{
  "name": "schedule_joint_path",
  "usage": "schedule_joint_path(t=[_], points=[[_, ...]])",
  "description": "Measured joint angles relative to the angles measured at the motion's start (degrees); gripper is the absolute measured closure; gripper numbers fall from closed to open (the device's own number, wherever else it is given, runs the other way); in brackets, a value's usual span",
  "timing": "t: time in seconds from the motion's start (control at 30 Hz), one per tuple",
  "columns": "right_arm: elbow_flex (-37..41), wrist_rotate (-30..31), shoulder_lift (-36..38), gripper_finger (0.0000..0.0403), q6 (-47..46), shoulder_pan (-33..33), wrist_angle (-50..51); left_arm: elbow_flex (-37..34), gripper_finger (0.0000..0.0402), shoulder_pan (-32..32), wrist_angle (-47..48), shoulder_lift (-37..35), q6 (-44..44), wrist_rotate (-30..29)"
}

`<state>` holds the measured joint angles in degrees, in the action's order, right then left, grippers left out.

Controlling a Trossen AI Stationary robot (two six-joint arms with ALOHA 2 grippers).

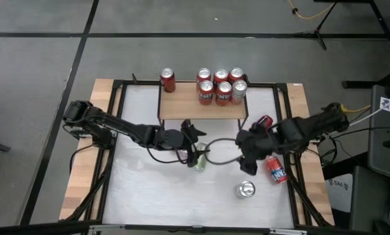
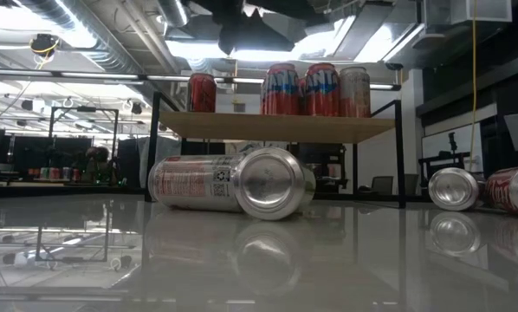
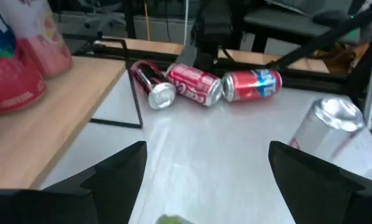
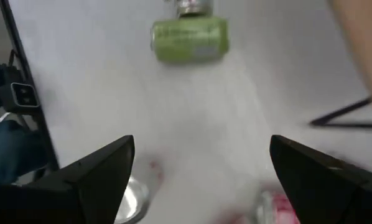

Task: Place canned beverage on shelf
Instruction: Put the green soda can on the shelf

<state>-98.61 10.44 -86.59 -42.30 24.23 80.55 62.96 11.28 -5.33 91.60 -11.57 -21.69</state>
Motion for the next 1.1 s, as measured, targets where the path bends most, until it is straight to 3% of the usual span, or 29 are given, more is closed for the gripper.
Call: schedule_joint_path(t=[0.2, 0.5, 0.8, 1.1], points=[[2.2, -2.6, 0.0, 0.0040, -8.8, 5.0, -0.8, 0.0, 0.0072, 1.3, 1.7, 0.0, -0.1, -0.1], [6.1, -1.0, 0.0, 0.0040, -9.7, 9.7, -10.3, 0.0, 0.0072, 3.2, 3.4, 0.0, -2.0, -0.1], [11.5, 7.7, 0.1, 0.0040, -9.8, 9.0, -20.6, 0.0, 0.0072, 4.2, 10.0, 0.0, -19.8, -0.2], [13.4, 10.5, 0.0, 0.0040, -9.8, 5.8, -20.9, 0.0, 0.0072, 7.5, 15.9, 2.1, -38.1, -3.8]])
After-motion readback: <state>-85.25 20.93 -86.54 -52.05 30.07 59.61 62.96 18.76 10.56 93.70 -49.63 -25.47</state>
